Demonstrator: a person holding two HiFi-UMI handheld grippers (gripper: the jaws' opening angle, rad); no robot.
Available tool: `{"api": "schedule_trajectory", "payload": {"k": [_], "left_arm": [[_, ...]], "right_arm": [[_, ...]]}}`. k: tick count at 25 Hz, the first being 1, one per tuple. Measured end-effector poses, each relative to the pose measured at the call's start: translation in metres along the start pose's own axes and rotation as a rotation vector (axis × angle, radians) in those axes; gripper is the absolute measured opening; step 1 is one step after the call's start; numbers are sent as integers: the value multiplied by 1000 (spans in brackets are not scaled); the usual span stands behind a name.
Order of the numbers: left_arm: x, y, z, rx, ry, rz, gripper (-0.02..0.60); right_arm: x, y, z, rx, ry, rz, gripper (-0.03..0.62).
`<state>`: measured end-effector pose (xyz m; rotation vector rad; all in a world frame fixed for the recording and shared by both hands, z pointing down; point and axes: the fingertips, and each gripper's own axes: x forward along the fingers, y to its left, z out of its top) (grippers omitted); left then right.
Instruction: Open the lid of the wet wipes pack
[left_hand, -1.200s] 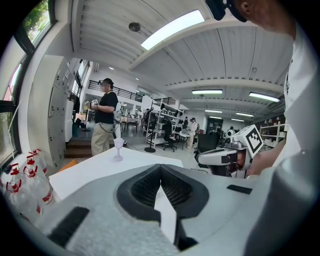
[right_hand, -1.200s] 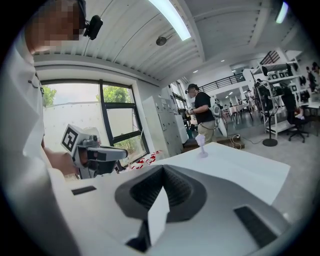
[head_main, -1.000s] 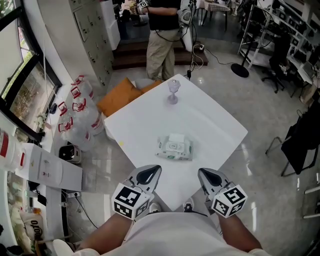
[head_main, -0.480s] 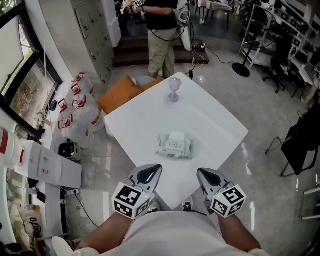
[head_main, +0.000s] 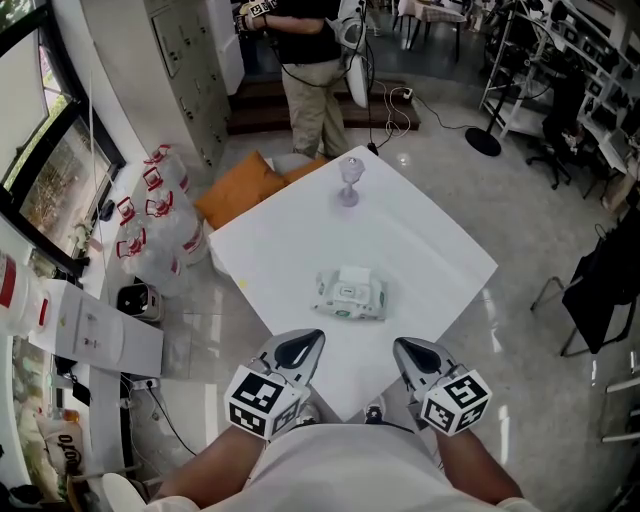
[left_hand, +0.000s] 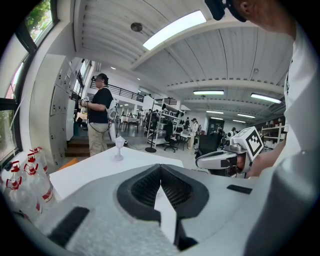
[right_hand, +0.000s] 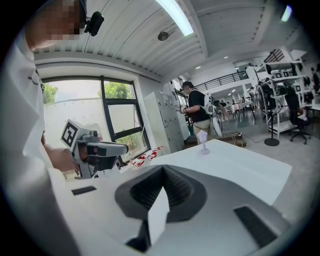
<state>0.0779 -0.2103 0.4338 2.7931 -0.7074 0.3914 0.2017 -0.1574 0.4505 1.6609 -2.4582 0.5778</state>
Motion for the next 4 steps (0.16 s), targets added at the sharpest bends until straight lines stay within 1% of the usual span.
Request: {"api": "schedule_trajectory", "payload": {"k": [4], "left_arm": [[0, 1, 1, 2, 1, -1, 0]], "right_arm": [[2, 2, 1, -7, 4, 5, 5]]}}
